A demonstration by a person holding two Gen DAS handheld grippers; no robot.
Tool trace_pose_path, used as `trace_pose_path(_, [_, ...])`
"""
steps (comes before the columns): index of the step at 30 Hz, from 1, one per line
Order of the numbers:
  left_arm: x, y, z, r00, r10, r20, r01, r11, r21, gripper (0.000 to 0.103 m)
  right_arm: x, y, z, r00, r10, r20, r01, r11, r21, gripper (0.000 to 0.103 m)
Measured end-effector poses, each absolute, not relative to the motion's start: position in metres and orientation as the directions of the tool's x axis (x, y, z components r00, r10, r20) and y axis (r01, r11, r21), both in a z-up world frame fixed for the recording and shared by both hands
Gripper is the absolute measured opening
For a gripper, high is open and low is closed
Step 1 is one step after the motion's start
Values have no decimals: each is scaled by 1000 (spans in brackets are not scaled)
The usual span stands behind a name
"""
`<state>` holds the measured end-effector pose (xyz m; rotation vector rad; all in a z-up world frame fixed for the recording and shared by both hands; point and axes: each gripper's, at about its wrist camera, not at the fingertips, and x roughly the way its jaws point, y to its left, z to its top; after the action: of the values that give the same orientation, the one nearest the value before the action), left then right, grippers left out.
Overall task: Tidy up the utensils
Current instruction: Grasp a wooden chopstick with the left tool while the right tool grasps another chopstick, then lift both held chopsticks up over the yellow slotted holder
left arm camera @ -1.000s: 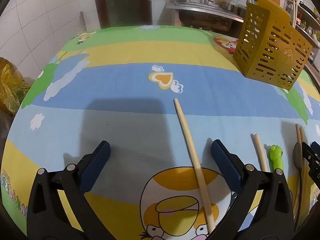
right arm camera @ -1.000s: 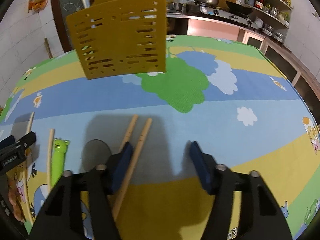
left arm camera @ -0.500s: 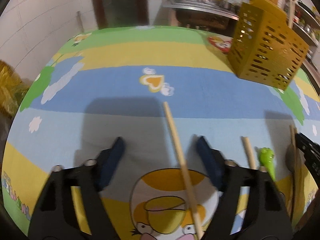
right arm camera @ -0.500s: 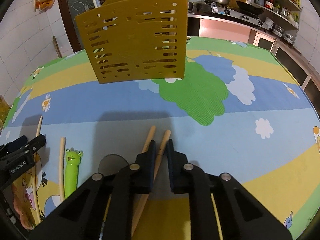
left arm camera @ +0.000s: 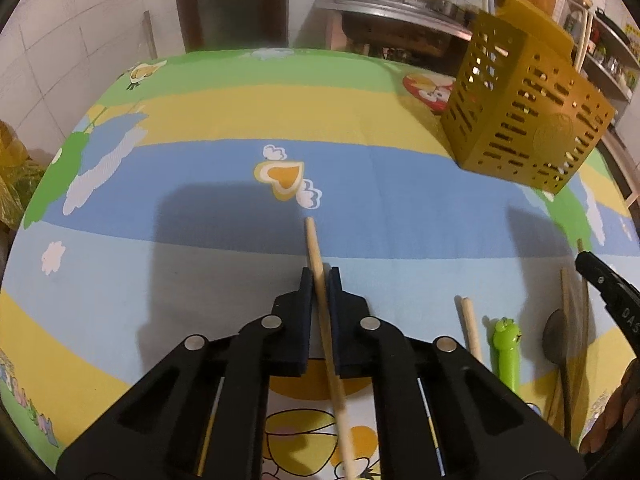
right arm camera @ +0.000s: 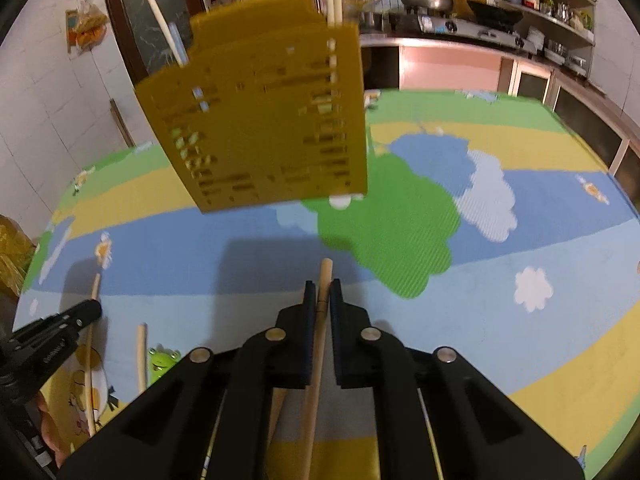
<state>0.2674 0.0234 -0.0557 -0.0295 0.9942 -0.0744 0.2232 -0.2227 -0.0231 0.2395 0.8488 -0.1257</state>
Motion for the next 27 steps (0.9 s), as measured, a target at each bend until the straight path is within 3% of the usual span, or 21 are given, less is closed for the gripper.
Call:
trace_pose_path(7, [247, 20, -13, 677, -117, -727, 67, 993, -97, 4, 202, -229, 23, 783, -43, -620, 183, 969, 165, 6])
trace_pose_path(17, [197, 5, 54, 852, -164, -498, 120, 986, -119, 4, 171, -231, 74, 914, -64, -400, 129, 982, 136, 6])
trace_pose_path(27, [182, 6, 56, 879, -145, -454, 104, 988, -113, 4, 155, -230, 73, 936, -39, -351, 96, 985, 145, 6])
